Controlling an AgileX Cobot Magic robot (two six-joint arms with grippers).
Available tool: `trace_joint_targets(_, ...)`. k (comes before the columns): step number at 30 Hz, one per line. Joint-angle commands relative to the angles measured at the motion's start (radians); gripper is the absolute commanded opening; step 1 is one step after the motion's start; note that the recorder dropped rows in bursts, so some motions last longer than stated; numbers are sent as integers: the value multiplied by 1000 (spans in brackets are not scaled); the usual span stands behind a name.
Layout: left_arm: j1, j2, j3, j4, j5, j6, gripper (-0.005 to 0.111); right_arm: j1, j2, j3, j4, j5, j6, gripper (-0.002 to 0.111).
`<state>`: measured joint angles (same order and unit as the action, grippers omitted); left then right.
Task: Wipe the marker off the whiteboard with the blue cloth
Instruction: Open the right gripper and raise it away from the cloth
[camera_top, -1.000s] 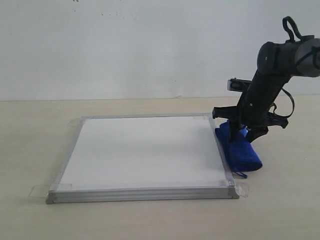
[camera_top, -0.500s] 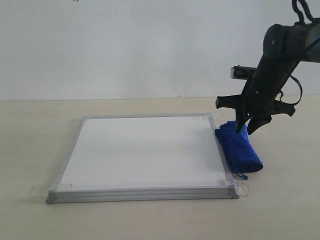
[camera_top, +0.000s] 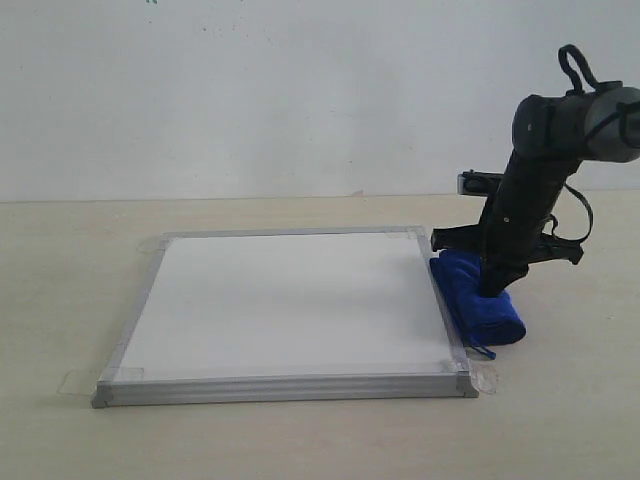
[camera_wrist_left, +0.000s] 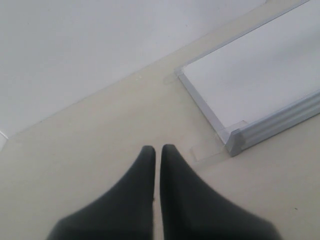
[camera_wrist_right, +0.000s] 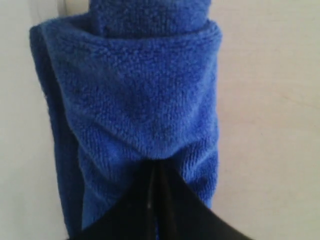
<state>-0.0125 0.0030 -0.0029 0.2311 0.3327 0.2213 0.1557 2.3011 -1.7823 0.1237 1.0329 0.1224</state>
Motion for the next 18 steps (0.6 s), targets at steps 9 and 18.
trace_joint_targets(9,2,-3,3,-2,-3,5,4,-6,-128,5,11,9,-91,0)
trace_joint_targets(18,2,-3,3,-2,-3,5,4,-6,-380,156,-16,18,-169,0)
